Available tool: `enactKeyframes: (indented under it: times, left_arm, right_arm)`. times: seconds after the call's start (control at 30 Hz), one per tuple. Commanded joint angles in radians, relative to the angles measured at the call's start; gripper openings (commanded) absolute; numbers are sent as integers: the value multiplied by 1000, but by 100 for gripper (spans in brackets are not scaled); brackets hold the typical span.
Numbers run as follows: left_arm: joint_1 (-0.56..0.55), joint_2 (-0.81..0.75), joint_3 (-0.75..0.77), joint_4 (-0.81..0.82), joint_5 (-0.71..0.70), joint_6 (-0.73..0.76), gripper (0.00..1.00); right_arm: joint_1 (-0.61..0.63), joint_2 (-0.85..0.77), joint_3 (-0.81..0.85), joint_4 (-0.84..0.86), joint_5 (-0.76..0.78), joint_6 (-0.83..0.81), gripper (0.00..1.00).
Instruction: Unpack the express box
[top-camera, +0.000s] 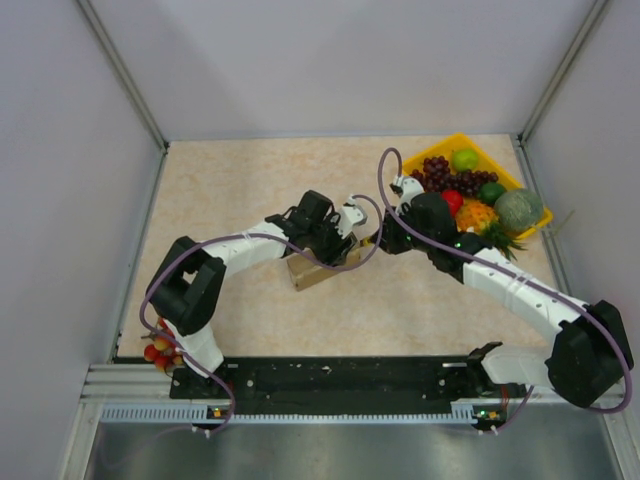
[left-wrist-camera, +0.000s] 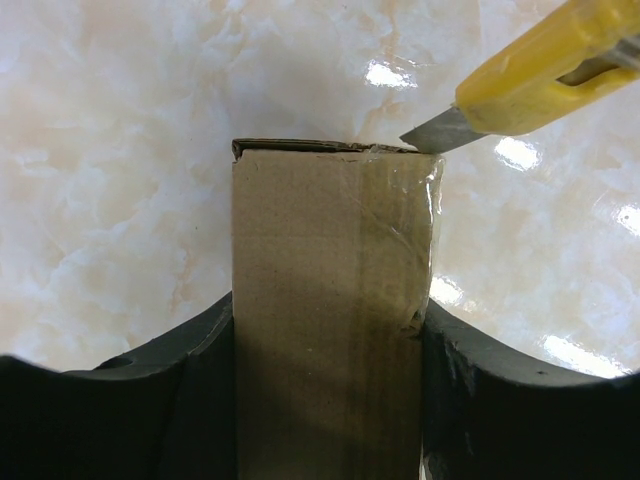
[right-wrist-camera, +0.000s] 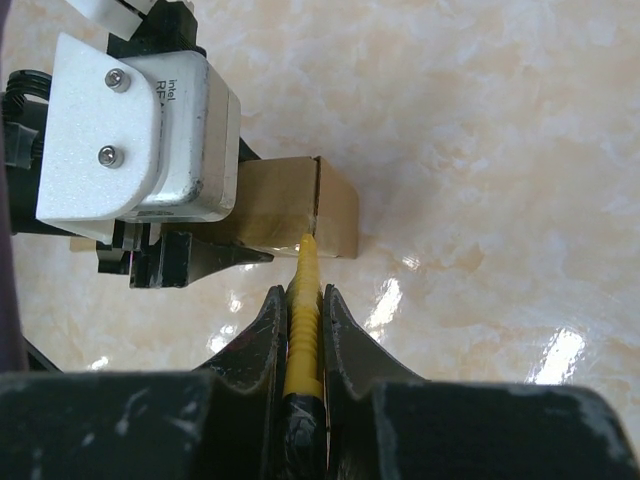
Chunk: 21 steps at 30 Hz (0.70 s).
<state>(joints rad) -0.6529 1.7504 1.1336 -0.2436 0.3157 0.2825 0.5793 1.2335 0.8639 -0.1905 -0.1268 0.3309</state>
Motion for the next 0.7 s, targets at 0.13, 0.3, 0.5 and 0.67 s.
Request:
enactKeyframes:
  times: [0.13, 0.3, 0.5, 0.67]
  left_arm:
    - [24, 14, 22, 26, -93, -9, 32]
    - [24, 11, 15, 21, -47, -12, 33]
    - [22, 11, 8, 21, -1, -43, 34]
    - [24, -3, 11, 42, 6, -84, 39]
  right_arm:
    - [-12, -34, 4, -125, -120, -10, 0]
    - [-15, -68, 26, -95, -85, -9, 0]
    - [-18, -89, 41, -11, -2, 2, 0]
    - [-19, -92, 40, 19, 44, 5, 0]
